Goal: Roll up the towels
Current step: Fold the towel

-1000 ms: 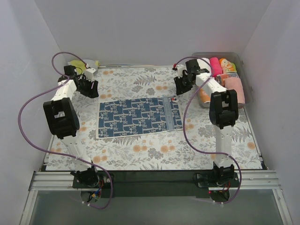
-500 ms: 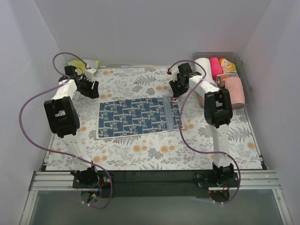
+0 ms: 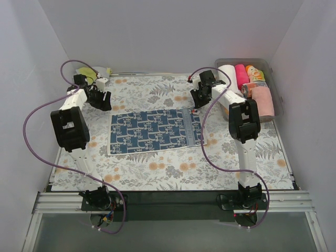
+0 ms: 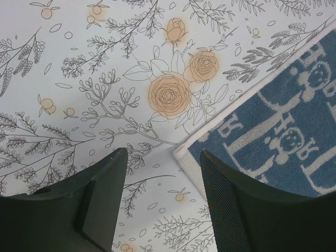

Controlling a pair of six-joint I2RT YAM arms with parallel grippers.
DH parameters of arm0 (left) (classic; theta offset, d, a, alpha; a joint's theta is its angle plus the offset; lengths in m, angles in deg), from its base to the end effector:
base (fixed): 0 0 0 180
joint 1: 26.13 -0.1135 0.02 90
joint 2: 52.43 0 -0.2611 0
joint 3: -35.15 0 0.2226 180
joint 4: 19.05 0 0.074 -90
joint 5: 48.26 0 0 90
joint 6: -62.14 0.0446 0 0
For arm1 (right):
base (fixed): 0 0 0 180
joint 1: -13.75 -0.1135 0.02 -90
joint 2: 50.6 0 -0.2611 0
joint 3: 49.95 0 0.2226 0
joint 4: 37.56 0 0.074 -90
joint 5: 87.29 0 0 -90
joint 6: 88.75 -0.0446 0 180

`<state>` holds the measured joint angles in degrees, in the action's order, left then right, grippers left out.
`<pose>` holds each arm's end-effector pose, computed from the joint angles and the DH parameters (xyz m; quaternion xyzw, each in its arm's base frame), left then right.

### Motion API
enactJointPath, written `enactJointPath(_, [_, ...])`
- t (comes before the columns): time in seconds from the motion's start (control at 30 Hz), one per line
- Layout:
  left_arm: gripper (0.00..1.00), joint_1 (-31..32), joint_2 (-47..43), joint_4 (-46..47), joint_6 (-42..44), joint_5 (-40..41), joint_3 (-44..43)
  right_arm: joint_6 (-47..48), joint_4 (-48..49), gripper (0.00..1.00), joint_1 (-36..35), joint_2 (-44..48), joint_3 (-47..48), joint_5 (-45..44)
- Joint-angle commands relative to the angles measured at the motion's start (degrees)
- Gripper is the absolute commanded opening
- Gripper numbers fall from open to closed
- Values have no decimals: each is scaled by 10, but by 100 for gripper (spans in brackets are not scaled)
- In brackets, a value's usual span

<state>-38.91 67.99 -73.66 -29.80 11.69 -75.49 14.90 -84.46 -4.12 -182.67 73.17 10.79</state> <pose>0.4148 0.0712 0.1993 -0.0637 0.9414 -0.2314 0.2370 0.4560 0.1536 0.1749 -0.2789 0.9121 0.0781 0.2902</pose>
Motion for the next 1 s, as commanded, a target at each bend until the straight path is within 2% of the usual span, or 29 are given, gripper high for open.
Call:
enactJointPath(0.0, [54, -1, -3, 0, -9, -17, -24, -6, 11, 24, 2, -6, 21, 14])
enactJointPath(0.1, [53, 2, 18, -13, -11, -15, -35, -5, 11, 7, 2, -8, 17, 16])
enactJointPath(0.17, [52, 2, 42, -25, -16, -12, -53, -4, 11, 1, 5, -6, 15, 22])
enactJointPath(0.4, [47, 4, 59, -47, -7, 2, -62, 0, 9, 1, 6, 5, 13, 38])
enactJointPath(0.6, [42, 5, 38, -72, 32, -21, -22, 1, 8, 1, 6, 13, 5, 45])
enactJointPath(0.8, [39, 4, 41, -74, 33, -27, -11, 3, 5, 1, 6, 16, 5, 48])
enactJointPath(0.93, [35, 5, 53, -77, 26, -52, -19, 6, 2, 1, 9, 18, 4, 55])
enactJointPath(0.97, [31, 5, 53, -77, 25, -55, -19, 6, 2, 1, 9, 19, 4, 56])
